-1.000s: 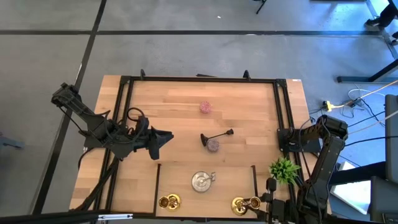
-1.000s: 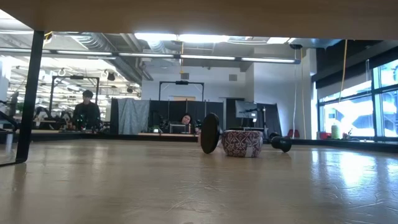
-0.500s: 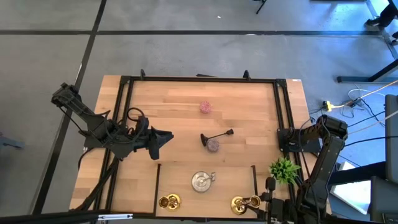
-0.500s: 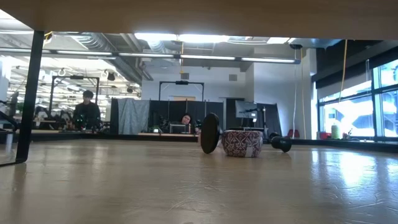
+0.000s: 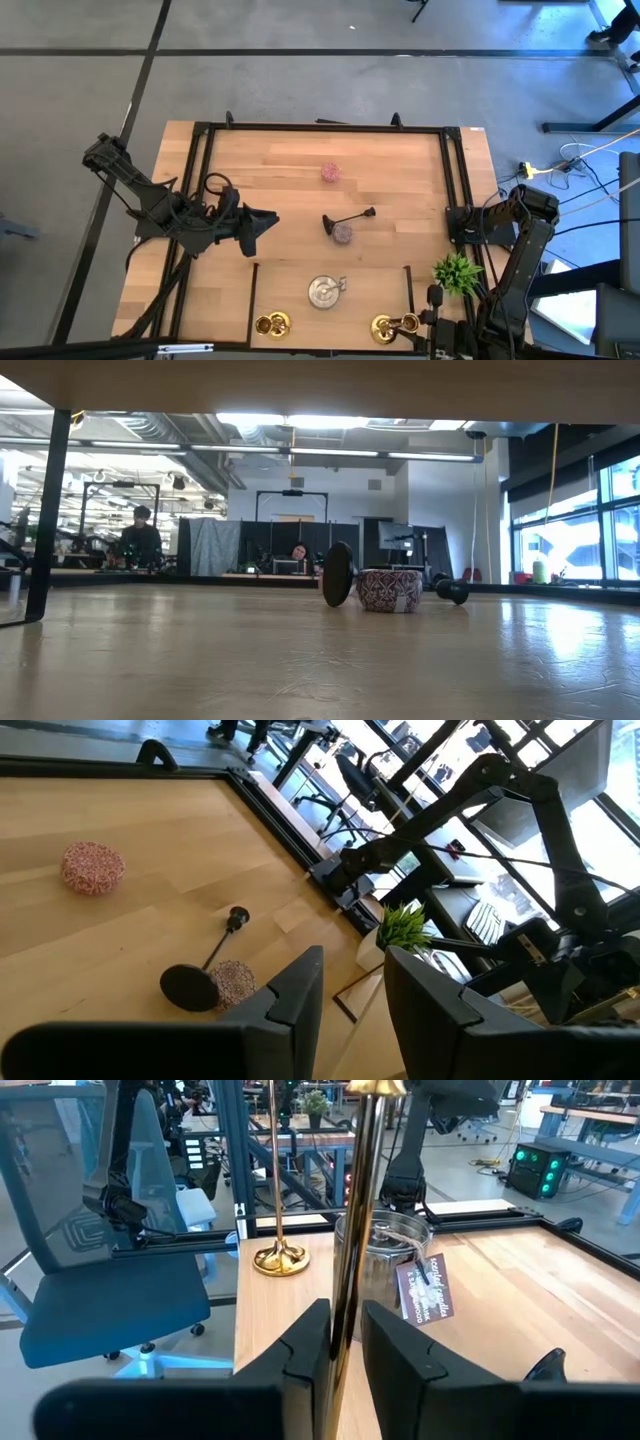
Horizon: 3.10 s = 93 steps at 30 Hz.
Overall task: Pick & Place candle stick holders
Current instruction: Put the gold candle holder on the shelf, then put the pink scented candle on the shelf
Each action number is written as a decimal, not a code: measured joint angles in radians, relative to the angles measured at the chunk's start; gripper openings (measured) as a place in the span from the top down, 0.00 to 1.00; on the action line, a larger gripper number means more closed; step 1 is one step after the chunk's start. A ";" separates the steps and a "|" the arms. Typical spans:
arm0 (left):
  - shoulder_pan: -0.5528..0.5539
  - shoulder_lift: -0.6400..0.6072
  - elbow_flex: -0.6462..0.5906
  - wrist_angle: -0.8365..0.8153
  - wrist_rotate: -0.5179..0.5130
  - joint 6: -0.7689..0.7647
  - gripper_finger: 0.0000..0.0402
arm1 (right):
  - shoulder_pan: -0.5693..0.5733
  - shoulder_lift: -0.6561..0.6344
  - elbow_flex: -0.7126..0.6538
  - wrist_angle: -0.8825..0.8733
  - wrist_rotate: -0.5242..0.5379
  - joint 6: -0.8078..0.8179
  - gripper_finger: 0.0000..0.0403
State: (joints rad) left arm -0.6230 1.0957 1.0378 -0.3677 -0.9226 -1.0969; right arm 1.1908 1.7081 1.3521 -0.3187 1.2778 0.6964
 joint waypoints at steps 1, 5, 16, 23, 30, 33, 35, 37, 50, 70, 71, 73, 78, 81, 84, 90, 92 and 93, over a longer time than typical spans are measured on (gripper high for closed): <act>0.000 0.000 0.000 0.000 0.000 0.000 0.74 | 0.000 0.000 0.000 0.000 0.000 0.000 0.85; 0.000 0.000 0.000 0.000 0.000 0.000 0.74 | 0.000 0.000 0.000 0.000 -0.003 0.026 0.85; 0.000 0.000 0.000 0.000 0.005 -0.006 0.74 | 0.001 0.000 0.000 0.005 -0.052 0.064 0.79; 0.000 0.000 0.000 0.000 0.005 -0.008 0.74 | 0.002 0.000 0.000 0.005 -0.075 0.125 0.64; 0.000 0.000 0.000 0.000 0.008 -0.008 0.74 | 0.002 -0.041 0.000 0.004 -0.164 0.153 0.56; 0.000 0.000 0.000 -0.003 0.008 -0.007 0.74 | 0.002 -0.063 0.000 -0.006 -0.192 0.151 0.56; 0.000 0.000 0.000 -0.003 0.008 -0.001 0.74 | 0.002 -0.081 0.000 -0.031 -0.232 0.154 0.57; 0.000 0.000 0.000 -0.003 0.008 0.001 0.74 | -0.001 -0.098 0.000 -0.074 -0.283 0.178 0.57; 0.000 0.000 0.000 -0.003 0.005 0.027 0.74 | -0.081 -0.140 0.029 -0.465 -0.624 0.375 0.68; 0.005 0.000 0.000 -0.003 -0.026 0.112 0.74 | -0.220 -0.143 0.330 -1.250 -0.580 0.676 0.72; 0.005 0.000 0.000 -0.003 -0.026 0.119 0.74 | -0.230 -0.149 0.330 -1.247 -0.564 0.657 0.72; 0.005 0.000 0.000 -0.003 -0.026 0.124 0.74 | -0.242 -0.160 0.334 -1.243 -0.554 0.649 0.72; 0.005 0.000 0.000 -0.003 -0.021 0.132 0.74 | -0.261 -0.164 0.353 -1.250 -0.590 0.630 0.72; 0.005 0.000 0.000 -0.003 -0.006 0.132 0.74 | -0.260 -0.165 0.356 -1.253 -0.609 0.626 0.72; 0.005 0.000 0.000 -0.003 0.007 0.132 0.74 | -0.260 -0.164 0.356 -1.252 -0.608 0.626 0.72; 0.005 0.000 0.000 0.000 -0.003 0.116 0.74 | -0.280 -0.173 0.356 -1.252 -0.516 0.628 0.72; 0.007 0.000 0.000 0.000 -0.022 0.116 0.74 | -0.294 -0.175 0.356 -1.252 -0.477 0.628 0.72; 0.011 0.000 0.000 0.001 -0.033 0.116 0.74 | -0.303 -0.177 0.356 -1.252 -0.460 0.628 0.72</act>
State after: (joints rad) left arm -0.6119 1.0954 1.0382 -0.3666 -0.9557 -0.9813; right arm 0.8882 1.5310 1.7077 -1.5709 0.8178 1.3249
